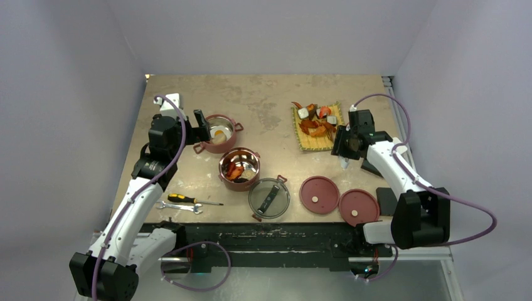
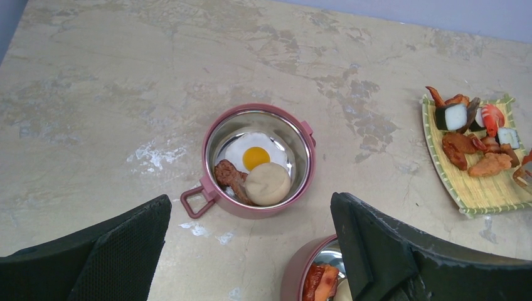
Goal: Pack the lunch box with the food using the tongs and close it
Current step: Pick up the fake food from the plate.
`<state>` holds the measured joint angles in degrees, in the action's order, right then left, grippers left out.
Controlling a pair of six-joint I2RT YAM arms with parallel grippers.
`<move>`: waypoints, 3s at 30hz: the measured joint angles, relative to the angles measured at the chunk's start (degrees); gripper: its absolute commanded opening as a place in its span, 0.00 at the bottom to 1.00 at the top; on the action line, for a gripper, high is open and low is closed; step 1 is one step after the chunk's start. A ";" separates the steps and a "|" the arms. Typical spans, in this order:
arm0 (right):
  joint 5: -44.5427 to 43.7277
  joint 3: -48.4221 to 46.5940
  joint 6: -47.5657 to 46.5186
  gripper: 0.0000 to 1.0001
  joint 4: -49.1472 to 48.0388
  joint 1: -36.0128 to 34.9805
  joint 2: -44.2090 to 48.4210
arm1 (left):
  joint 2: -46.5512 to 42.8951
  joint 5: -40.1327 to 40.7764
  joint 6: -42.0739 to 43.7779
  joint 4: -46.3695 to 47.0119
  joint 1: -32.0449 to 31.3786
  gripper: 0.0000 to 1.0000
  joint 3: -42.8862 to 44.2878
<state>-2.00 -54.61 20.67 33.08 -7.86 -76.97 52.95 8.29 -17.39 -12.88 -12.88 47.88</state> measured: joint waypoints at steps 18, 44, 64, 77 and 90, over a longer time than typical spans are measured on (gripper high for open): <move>-0.37 -1.95 -1.09 0.52 -1.29 -1.44 -8.20 | 0.00 -0.09 0.00 -0.02 0.00 0.99 0.00; -0.85 -5.51 -3.41 0.14 -5.03 -1.86 -12.33 | 0.39 -0.07 0.00 -0.02 0.00 0.99 0.00; 2.58 -9.94 -3.63 0.09 2.01 -1.88 0.39 | 0.44 -0.09 0.00 -0.02 0.00 0.99 0.00; 18.78 -11.04 -4.44 0.09 2.03 -11.91 1.75 | 0.46 -0.09 0.00 -0.02 0.00 0.99 0.00; 32.57 -10.97 -4.35 0.10 -0.74 -24.87 2.27 | 0.96 -0.07 0.00 -0.02 0.00 0.99 0.00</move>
<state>30.57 -65.58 16.32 32.34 -32.73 -74.70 53.91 8.23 -17.39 -12.91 -12.88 47.88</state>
